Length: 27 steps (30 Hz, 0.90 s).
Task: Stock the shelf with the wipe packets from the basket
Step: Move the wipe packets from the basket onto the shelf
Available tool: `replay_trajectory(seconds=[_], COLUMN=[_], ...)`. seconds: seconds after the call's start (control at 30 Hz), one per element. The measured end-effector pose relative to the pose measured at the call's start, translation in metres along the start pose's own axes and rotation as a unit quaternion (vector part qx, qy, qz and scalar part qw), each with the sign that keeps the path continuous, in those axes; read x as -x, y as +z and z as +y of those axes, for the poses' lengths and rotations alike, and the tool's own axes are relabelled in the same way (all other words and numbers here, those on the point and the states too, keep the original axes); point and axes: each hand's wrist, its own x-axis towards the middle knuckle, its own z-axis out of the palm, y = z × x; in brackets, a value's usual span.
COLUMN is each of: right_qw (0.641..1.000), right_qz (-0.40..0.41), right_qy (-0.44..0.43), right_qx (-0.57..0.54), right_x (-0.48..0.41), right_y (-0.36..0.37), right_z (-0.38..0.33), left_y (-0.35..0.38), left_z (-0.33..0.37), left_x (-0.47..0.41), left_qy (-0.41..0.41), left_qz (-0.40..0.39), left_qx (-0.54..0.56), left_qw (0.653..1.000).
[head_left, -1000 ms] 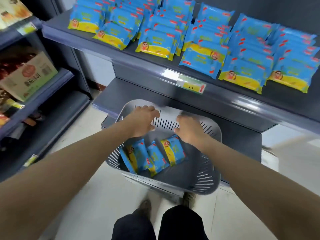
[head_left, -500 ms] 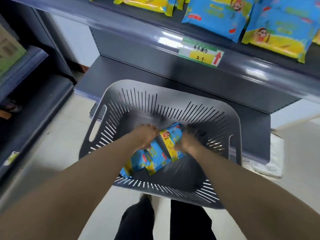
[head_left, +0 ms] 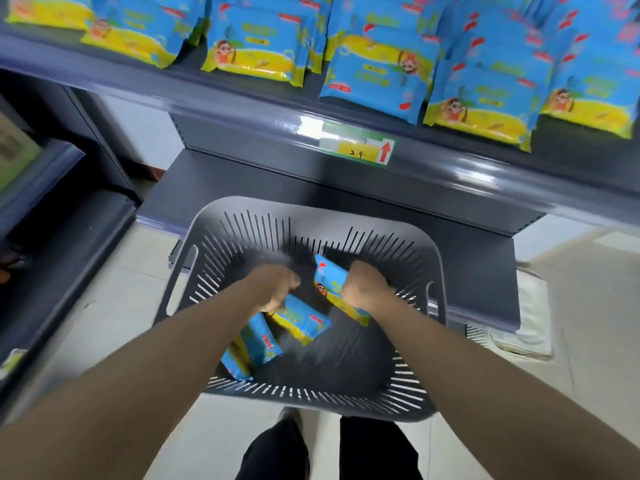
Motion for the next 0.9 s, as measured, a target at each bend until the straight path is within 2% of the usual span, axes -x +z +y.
replay_trajectory(seconds=[0.13,0.33,0.5,0.63,0.77,0.9], right_qw=[0.996,0.971,0.944,0.927,0.926,0.946], right_qz=[0.041,0.184,0.302,0.362,0.370,0.318], right_qy=[-0.067,-0.128,-0.101,-0.056,-0.011,-0.026], right_qx=[0.031,0.079,0.085,0.082,0.071,0.062], right_x=[0.051,0.118,0.144,0.142,0.118,0.085], right_y=[-0.068,-0.169,-0.253,-0.309,-0.344,-0.355], right_z=[-0.016,-0.012,0.030,0.078,0.128,0.169], left_y=[-0.057,-0.143,-0.211,-0.259,-0.291,-0.305], left_z=[0.013,0.059,0.108,0.147,0.183,0.211], left_x=[0.037,0.086,0.109,0.115,0.108,0.091], left_qy=[0.025,0.081,0.152,0.200,0.211,0.204], left_qz=[0.041,0.110,0.195,0.256,0.313,0.309], left_qx=[0.000,-0.047,-0.062,-0.005,0.075,0.078], left_qw=[0.999,0.990,0.967,0.946,0.923,0.926])
